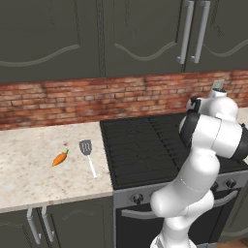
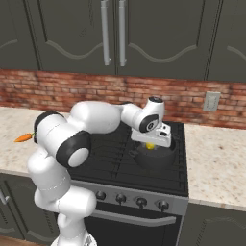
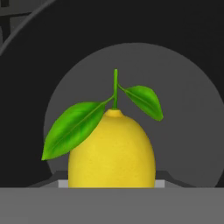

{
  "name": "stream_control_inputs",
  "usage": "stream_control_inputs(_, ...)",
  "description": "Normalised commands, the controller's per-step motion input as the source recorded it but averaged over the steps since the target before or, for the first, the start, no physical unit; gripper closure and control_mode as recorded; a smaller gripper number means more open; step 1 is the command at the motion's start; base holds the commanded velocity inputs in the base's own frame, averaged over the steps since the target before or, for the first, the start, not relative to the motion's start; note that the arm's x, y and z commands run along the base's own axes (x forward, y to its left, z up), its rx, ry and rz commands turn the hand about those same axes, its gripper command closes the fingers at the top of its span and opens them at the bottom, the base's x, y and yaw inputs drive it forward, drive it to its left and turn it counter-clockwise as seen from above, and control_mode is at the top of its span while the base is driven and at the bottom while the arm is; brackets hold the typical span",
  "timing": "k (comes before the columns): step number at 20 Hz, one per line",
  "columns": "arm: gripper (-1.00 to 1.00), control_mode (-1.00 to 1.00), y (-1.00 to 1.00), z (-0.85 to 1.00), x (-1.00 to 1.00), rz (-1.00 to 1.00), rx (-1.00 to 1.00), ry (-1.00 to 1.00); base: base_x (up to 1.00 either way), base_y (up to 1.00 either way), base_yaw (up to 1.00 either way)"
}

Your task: Put the lemon and carrot in the pot. Retrieve the spatula and lightly stir the vegetables in the pot.

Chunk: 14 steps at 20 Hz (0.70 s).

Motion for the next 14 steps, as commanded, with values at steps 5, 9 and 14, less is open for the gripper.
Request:
stream_control_inputs(5,-1.0,-1.0,-0.03,0.0,0.0,0.0,0.0,0.0,0.0,0.0,0.0)
stream_control_inputs(9,-1.0,-1.0,0.0,0.0,0.0,0.0,0.0,0.0,0.0,0.0,0.0)
stream_control_inputs(14,-1.0,-1.0,0.0,0.02,0.0,0.0,0.0,0.0,0.0,0.0,0.0)
